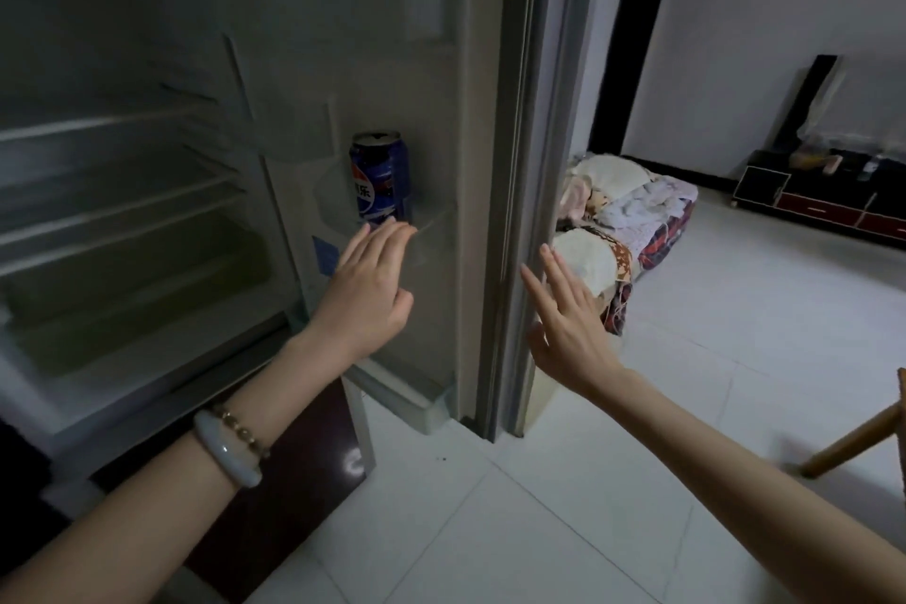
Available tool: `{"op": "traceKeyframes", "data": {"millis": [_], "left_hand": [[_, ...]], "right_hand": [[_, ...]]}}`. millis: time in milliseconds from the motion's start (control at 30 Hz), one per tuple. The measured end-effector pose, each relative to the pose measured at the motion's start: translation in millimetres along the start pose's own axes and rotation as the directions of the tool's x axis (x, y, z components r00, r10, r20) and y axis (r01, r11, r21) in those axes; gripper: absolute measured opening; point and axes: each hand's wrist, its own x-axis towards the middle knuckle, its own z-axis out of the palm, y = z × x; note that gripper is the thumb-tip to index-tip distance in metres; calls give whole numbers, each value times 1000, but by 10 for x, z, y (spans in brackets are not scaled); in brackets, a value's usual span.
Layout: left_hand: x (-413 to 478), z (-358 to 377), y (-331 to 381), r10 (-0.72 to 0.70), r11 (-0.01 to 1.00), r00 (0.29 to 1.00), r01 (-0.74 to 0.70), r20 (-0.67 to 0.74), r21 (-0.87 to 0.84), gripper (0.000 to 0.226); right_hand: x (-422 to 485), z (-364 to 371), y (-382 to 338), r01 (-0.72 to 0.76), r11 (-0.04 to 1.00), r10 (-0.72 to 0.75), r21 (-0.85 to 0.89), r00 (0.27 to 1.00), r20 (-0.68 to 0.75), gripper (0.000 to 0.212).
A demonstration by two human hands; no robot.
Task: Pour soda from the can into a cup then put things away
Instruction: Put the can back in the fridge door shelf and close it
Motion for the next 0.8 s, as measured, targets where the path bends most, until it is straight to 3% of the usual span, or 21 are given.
{"op": "traceKeyframes", "data": {"millis": [200, 400, 533, 667, 800], "left_hand": [[-449, -306, -53, -154, 985, 988, 154, 4, 72, 70], [-847, -621, -191, -339, 940, 940, 336, 48, 57, 76], [-1192, -749, -217, -367, 929, 930, 366, 15, 47, 77], [-1631, -742, -136, -379, 925, 918, 381, 119, 6, 78], [-1974, -810, -148, -464, 860, 863, 493, 203, -132, 77]], "right_hand": [[-118, -70, -327, 61, 997, -60, 48, 998, -22, 77], [-200, -57, -669, 283, 959, -283, -4, 959, -16, 72], [-209, -61, -936, 411, 911, -411, -47, 912, 7, 75], [-107, 7, -1202, 550, 831, -550, -81, 835, 35, 76], [50, 140, -1578, 651, 753, -654, -92, 757, 2, 69]]}}
